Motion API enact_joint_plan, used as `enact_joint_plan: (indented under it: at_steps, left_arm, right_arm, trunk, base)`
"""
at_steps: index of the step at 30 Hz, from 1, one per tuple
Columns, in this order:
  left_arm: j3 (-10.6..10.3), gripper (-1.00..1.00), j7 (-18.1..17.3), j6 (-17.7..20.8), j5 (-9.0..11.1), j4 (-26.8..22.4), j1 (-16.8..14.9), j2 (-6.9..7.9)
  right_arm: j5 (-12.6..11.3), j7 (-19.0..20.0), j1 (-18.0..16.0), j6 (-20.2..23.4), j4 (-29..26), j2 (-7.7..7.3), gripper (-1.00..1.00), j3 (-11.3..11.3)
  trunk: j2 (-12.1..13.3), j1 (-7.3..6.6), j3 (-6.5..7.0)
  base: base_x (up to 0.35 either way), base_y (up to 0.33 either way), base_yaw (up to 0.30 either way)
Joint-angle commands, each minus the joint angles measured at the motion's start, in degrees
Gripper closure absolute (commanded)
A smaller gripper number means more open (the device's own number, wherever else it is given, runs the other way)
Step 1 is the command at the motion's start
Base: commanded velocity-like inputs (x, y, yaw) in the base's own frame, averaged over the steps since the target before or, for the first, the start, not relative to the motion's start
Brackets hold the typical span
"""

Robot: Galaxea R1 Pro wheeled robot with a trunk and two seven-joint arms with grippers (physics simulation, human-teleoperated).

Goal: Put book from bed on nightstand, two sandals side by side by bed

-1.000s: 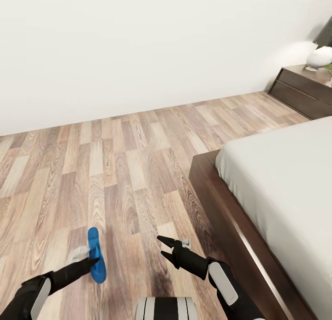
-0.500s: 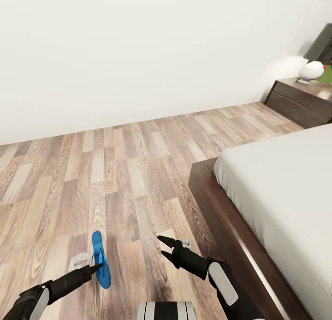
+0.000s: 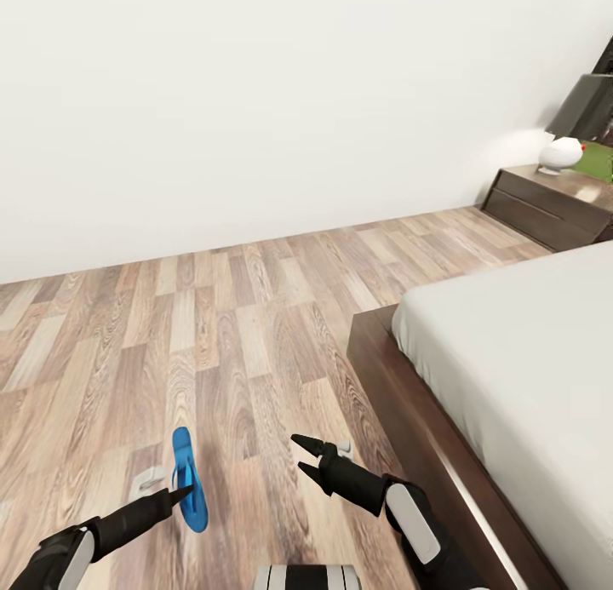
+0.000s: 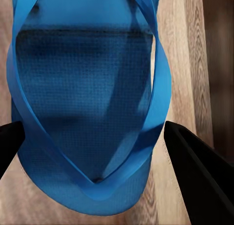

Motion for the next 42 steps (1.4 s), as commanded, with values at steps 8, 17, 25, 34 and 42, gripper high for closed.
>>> enact_joint_plan:
  at_steps: [8,17,25,34,42]
  left_arm:
    - [0.1,1.00,-0.1,0.4,0.3,0.0,0.0,-0.20]
    - [0.1,1.00,-0.1,0.4,0.2,0.0,0.0,-0.23]
    - [0.0,1.00,-0.1,0.4,0.2,0.0,0.0,-0.30]
    - [0.1,1.00,-0.1,0.4,0.1,0.0,0.0,-0.96]
    - [0.1,1.00,-0.1,0.4,0.1,0.0,0.0,-1.01]
  right_arm:
    - [-0.2,0.0,0.0,0.2,0.0,0.01,-1.00,0.0]
    - [-0.2,0.0,0.0,0.3,0.0,0.01,-1.00,0.0]
    - [-0.2,0.0,0.0,0.3,0.0,0.08,-1.00,0.0]
    - [-0.3,0.0,0.0,0.3,0.0,0.09,-1.00,0.1]
    - [-0.4,0.1,0.0,0.3,0.0,0.09,-1.00,0.1]
  trunk:
    - [0.1,-0.21,1.74]
    - [0.2,-0.45,3.73]
    - [0.3,-0.65,5.50]
    - [0.4,-0.89,7.50]
    - [0.5,-1.09,9.27]
  base:
    - [0.000,0.000,0.000]
    - [0.000,0.000,0.000]
    - [0.000,0.000,0.000]
    - [0.000,0.000,0.000]
    - [0.000,0.000,0.000]
